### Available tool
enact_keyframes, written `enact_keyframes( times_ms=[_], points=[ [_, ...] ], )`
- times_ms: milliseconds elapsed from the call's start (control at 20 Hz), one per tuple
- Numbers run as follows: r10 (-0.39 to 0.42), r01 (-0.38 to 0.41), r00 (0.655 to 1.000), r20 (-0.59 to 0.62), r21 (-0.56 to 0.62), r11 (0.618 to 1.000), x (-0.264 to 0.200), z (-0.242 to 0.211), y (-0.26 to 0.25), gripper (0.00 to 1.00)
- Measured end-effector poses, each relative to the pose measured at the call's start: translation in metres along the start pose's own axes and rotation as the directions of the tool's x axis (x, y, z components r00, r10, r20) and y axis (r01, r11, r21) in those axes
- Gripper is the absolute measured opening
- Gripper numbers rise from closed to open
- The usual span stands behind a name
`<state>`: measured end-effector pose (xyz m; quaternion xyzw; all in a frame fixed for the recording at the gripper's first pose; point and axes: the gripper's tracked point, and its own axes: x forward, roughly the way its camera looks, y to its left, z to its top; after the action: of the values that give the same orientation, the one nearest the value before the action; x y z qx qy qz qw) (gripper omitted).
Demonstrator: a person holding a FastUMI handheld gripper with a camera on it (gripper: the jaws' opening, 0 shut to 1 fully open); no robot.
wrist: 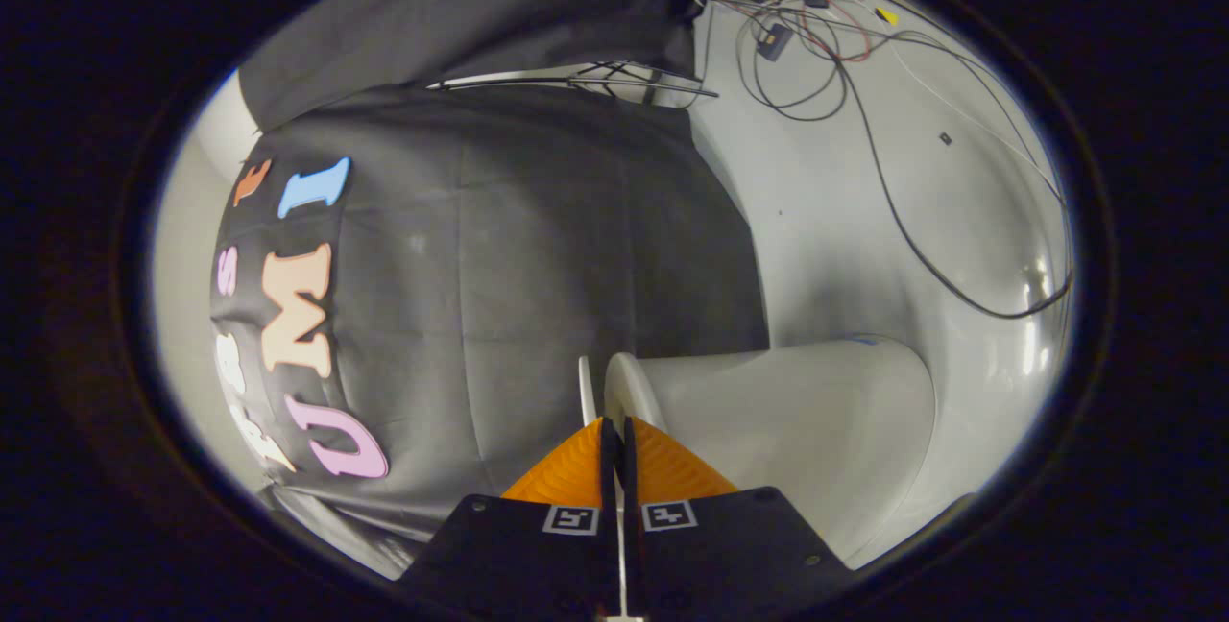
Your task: Open the toilet lid.
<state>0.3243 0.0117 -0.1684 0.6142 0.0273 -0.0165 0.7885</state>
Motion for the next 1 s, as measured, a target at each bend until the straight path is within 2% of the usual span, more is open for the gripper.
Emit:
enact_keyframes(
  times_ms=[300,550,850,1000],
  points=[
    [-0.033,0.026,0.999,-0.034,-0.186,0.982,-0.011,-0.015,0.052,0.02],
    [-0.109,0.082,0.993,-0.053,-0.376,0.923,-0.016,-0.029,0.087,0.02],
    [-0.109,0.072,0.993,-0.046,-0.494,0.866,-0.023,-0.052,0.135,0.02],
    [-0.091,0.041,0.994,-0.061,-0.561,0.827,-0.025,-0.070,0.162,0.02]
  ],
)
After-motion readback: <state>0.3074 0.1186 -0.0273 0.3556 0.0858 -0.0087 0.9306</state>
